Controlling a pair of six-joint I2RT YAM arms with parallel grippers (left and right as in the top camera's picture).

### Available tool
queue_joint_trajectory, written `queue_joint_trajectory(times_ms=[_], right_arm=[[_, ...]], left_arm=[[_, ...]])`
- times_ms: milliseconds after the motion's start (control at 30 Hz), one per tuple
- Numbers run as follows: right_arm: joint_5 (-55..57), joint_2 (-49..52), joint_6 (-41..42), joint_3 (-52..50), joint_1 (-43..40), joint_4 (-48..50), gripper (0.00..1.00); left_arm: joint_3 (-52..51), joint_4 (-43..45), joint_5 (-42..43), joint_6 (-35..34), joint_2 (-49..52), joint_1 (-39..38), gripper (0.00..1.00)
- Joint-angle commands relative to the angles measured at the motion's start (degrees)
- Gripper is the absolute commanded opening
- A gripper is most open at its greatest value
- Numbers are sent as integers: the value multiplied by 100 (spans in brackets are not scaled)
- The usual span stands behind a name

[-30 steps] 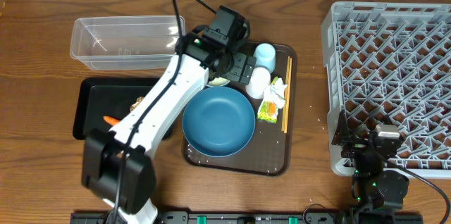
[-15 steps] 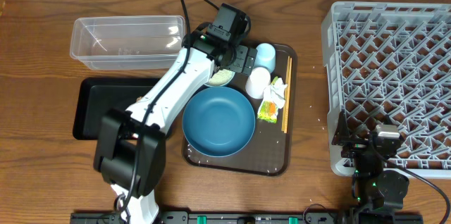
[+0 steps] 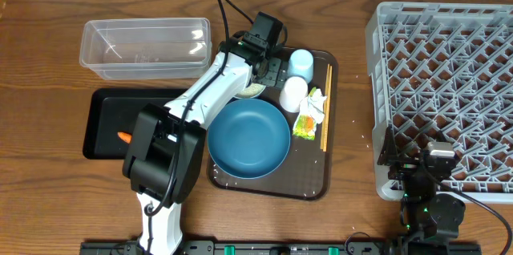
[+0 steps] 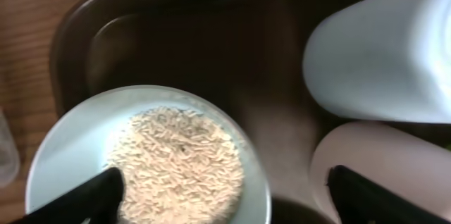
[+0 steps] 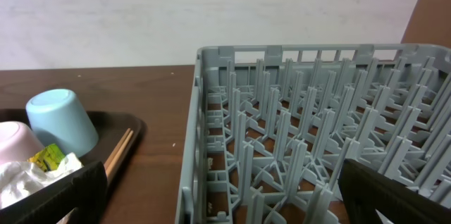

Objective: Sort waste into correct bins and load items into the dishwasher rack

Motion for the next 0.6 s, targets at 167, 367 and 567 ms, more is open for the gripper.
queue_joint_trajectory(times_ms=[167,367,567], right_arm=[[-7,-31,-57,-11,-37,-17,99],[-4,-31,-57,-11,-37,-17,99],[-7,-31,-57,-11,-37,-17,99]], left_arm=[[33,-170,205,-262,57,61,83],[28,-184,251,-372,164,50,83],[11,-306,243,-369,240,35,83]])
